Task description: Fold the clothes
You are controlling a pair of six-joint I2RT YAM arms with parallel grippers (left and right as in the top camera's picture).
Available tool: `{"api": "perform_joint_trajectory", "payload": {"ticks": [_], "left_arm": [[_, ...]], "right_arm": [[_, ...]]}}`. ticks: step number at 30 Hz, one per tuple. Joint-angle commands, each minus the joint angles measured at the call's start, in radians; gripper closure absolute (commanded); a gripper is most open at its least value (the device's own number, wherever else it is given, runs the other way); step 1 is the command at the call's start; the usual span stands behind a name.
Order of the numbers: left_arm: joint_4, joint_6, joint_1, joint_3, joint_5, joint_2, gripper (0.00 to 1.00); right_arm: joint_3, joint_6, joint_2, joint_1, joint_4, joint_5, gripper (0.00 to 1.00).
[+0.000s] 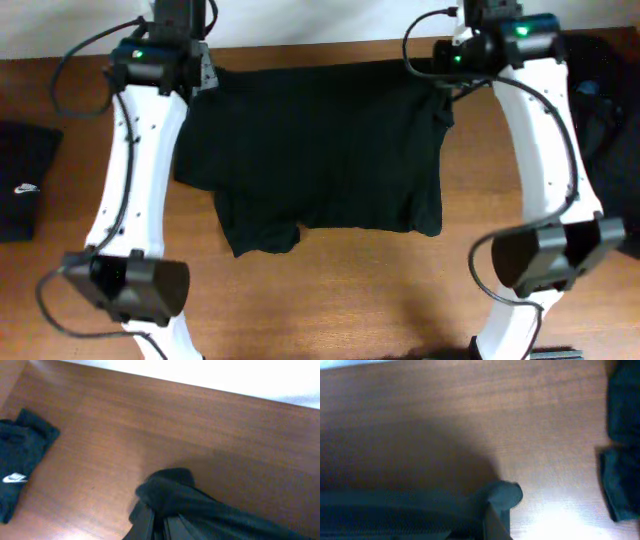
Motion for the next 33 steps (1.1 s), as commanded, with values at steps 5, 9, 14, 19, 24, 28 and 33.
{"api": "perform_joint_trajectory", "payload": {"ticks": [5,9,14,19,24,28,33], "left_arm": [[0.172,0.007,0.015,0.002,-0.040,0.159,0.82],[0.362,0.108,0.018,0.002,0.047,0.226,0.50],[0.517,0.246,0.018,0.005,0.214,0.238,0.01],[0.436,0.245,0.018,0.024,0.216,0.160,0.01],[0.168,0.245,0.016,0.024,0.240,0.053,0.01],[-0.062,0.245,0.015,0.024,0.369,0.025,0.01],[-0.267,0.244,0.015,0.014,0.443,0.030,0.01]], "right_arm": [[-0.003,0.003,0.118,-0.010,0.191,0.038,0.85],[-0.003,-0.050,0.196,-0.011,0.337,0.039,0.01],[-0.003,-0.130,0.233,-0.012,0.414,0.068,0.01],[-0.002,-0.132,0.172,-0.011,0.347,0.068,0.01],[-0.002,-0.132,0.073,-0.010,0.148,-0.016,0.01],[-0.002,-0.114,0.026,-0.010,-0.049,-0.086,0.03],[-0.006,-0.101,0.025,-0.010,-0.277,-0.209,0.26]]}}
